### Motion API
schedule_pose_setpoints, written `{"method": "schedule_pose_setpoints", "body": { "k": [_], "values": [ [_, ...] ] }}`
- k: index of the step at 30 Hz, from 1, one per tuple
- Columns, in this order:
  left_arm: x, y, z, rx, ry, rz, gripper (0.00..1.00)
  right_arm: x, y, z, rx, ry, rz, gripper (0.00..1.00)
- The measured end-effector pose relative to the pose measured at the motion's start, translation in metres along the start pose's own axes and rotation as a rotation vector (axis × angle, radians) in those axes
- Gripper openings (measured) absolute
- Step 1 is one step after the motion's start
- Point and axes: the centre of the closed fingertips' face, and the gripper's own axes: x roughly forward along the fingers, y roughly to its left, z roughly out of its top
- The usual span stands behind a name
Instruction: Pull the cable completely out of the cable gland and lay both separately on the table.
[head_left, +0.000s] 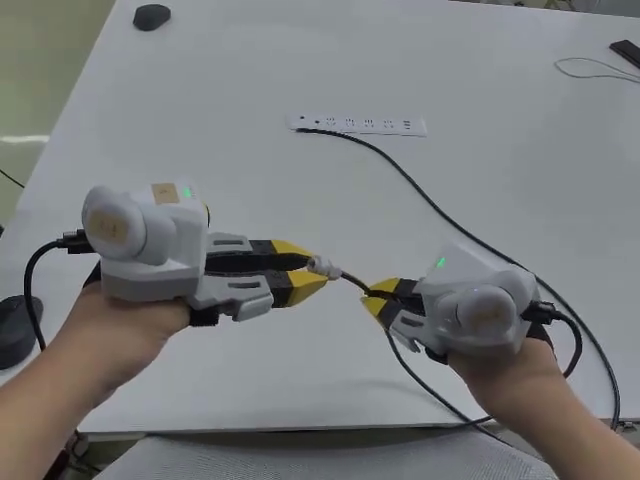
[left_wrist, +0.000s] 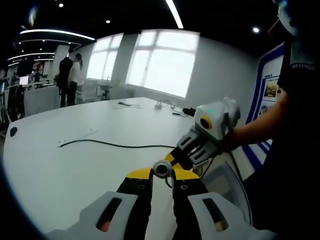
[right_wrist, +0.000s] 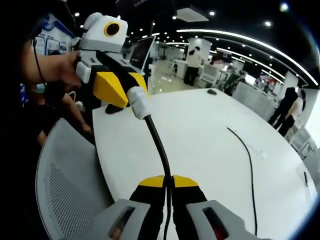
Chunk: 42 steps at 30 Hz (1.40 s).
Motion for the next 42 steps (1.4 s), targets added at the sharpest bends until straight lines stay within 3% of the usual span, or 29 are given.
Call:
{"method": "schedule_pose_setpoints", "body": {
  "k": [14, 23, 29, 36, 42],
  "values": [
    [-0.005, 0.005, -0.007, -0.005, 0.006, 0.010, 0.15, -0.001, -0.010, -0.027, 0.040, 0.057, -0.032, 0.00],
    [-0.004, 0.008, -0.017, -0.010, 0.011, 0.009, 0.15, -0.002, -0.016, -0.025, 0.027, 0.079, -0.040, 0.00],
    [-0.005, 0.017, -0.023, -0.009, -0.002, 0.013, 0.15, 0.000, -0.021, -0.023, 0.015, 0.110, -0.044, 0.00],
    [-0.006, 0.021, -0.027, 0.000, -0.014, 0.005, 0.15, 0.009, -0.028, -0.012, 0.040, 0.115, -0.037, 0.00],
    [-0.008, 0.027, -0.040, -0.017, -0.016, 0.011, 0.15, 0.022, -0.031, 0.003, 0.022, 0.114, -0.022, 0.00]
  ]
}}
